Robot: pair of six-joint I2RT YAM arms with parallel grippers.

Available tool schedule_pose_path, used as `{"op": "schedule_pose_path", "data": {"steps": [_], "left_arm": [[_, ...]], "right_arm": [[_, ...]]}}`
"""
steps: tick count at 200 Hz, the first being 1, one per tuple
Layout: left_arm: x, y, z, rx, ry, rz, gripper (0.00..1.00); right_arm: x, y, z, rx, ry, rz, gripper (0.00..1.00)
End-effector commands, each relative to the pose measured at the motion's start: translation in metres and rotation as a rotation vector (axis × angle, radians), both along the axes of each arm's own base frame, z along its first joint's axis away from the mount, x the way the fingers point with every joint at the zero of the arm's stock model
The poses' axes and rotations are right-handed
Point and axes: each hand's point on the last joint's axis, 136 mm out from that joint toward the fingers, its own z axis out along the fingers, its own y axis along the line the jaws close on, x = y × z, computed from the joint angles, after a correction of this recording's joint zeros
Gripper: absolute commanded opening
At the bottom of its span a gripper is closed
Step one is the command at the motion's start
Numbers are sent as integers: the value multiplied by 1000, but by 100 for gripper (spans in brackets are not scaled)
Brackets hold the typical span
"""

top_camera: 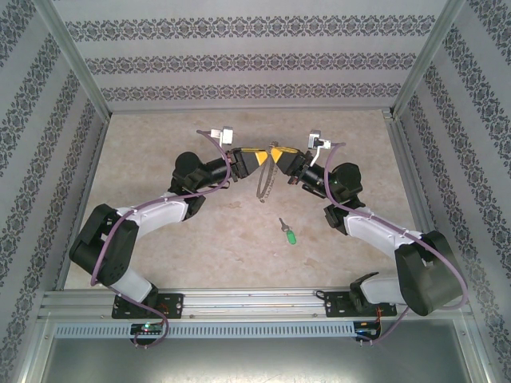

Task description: Put the keys on the keyring

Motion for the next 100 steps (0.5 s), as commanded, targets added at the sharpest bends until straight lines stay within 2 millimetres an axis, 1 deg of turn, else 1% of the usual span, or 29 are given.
{"op": "schedule_pose_path", "data": {"steps": [1, 70, 100], "left_arm": [[-13, 2, 26, -46, -101, 6, 36], [-8, -4, 29, -62, -95, -17, 36], [-8, -6, 31, -63, -100, -26, 35]], "right_arm": [[-10, -3, 30, 44, -104, 8, 0], [-12, 6, 30, 41, -102, 51, 0], [-10, 9, 28, 40, -92, 57, 0]]}}
